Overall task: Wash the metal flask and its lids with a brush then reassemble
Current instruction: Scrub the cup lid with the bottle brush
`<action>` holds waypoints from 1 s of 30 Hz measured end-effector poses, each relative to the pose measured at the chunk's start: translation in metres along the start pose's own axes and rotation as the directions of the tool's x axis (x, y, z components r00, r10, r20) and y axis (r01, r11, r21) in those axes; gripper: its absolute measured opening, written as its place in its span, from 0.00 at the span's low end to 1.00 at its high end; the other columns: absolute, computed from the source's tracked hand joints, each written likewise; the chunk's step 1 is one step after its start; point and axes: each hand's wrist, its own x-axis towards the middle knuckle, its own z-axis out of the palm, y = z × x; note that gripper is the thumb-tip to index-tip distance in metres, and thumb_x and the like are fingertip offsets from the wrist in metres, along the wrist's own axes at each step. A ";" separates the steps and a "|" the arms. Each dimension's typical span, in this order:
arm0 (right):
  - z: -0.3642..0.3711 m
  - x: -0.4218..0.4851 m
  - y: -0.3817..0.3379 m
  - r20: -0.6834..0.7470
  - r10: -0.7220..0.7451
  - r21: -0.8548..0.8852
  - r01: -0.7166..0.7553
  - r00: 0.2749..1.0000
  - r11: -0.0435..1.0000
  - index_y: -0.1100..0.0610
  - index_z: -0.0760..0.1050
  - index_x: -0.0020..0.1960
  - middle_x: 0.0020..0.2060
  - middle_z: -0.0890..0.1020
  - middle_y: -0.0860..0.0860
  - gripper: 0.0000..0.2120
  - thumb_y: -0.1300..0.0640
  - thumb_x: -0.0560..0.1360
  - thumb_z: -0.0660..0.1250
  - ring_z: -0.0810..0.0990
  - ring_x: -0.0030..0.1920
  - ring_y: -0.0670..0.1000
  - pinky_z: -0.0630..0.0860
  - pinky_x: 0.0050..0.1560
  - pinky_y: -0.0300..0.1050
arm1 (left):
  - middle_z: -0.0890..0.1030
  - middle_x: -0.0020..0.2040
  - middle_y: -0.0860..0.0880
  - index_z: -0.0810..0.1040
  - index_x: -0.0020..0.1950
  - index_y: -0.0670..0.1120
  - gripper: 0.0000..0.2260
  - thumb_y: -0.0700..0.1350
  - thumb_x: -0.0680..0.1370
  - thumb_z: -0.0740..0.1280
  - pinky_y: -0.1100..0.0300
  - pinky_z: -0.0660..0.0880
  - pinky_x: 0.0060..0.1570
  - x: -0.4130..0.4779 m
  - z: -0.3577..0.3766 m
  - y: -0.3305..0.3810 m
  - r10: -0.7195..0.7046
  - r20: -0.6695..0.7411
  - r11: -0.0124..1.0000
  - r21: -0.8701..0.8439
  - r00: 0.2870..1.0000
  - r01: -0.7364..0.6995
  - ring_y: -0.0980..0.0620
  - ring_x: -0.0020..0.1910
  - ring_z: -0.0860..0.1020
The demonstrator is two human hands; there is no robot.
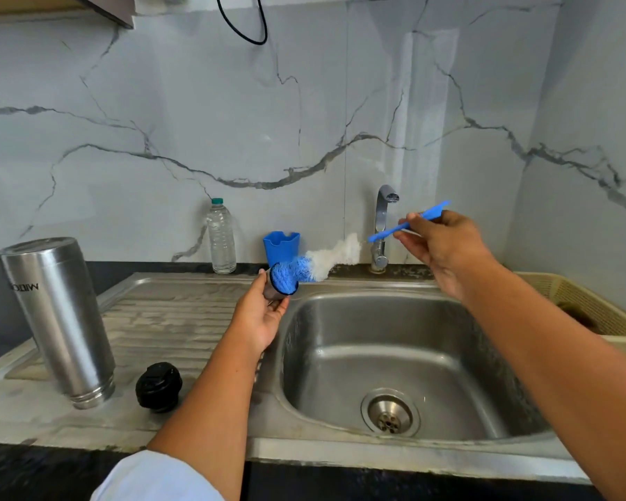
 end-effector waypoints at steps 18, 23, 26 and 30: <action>-0.043 -0.008 0.067 0.541 -0.102 -0.822 0.500 0.835 -0.271 0.45 0.74 0.58 0.53 0.78 0.47 0.08 0.45 0.80 0.67 0.81 0.51 0.54 0.75 0.44 0.48 | 0.85 0.57 0.41 0.80 0.63 0.39 0.16 0.45 0.79 0.73 0.54 0.79 0.60 0.005 -0.005 0.004 0.125 -0.005 0.989 0.080 0.992 -0.124 0.46 0.59 0.83; -0.052 0.001 0.089 0.550 -0.196 -0.831 0.507 0.812 -0.229 0.53 0.75 0.55 0.49 0.75 0.52 0.05 0.54 0.83 0.64 0.80 0.47 0.58 0.73 0.40 0.50 | 0.85 0.50 0.42 0.80 0.55 0.40 0.08 0.43 0.79 0.72 0.53 0.78 0.63 0.002 0.001 0.003 0.120 0.034 0.986 0.113 0.992 -0.124 0.46 0.55 0.83; -0.055 0.015 0.092 0.553 -0.176 -0.833 0.537 0.815 -0.133 0.57 0.77 0.51 0.47 0.78 0.55 0.07 0.56 0.83 0.63 0.79 0.47 0.60 0.72 0.42 0.50 | 0.85 0.52 0.40 0.79 0.56 0.40 0.08 0.42 0.79 0.72 0.52 0.80 0.60 0.002 0.000 0.005 0.122 0.064 0.988 0.084 0.990 -0.127 0.45 0.57 0.84; -0.058 0.008 0.093 0.533 0.055 -0.846 0.530 0.844 0.062 0.51 0.75 0.45 0.39 0.80 0.51 0.12 0.50 0.85 0.59 0.78 0.39 0.53 0.75 0.39 0.50 | 0.85 0.50 0.42 0.80 0.55 0.41 0.06 0.40 0.79 0.72 0.53 0.81 0.59 -0.001 -0.002 0.008 0.134 0.119 0.987 0.076 0.984 -0.143 0.46 0.56 0.84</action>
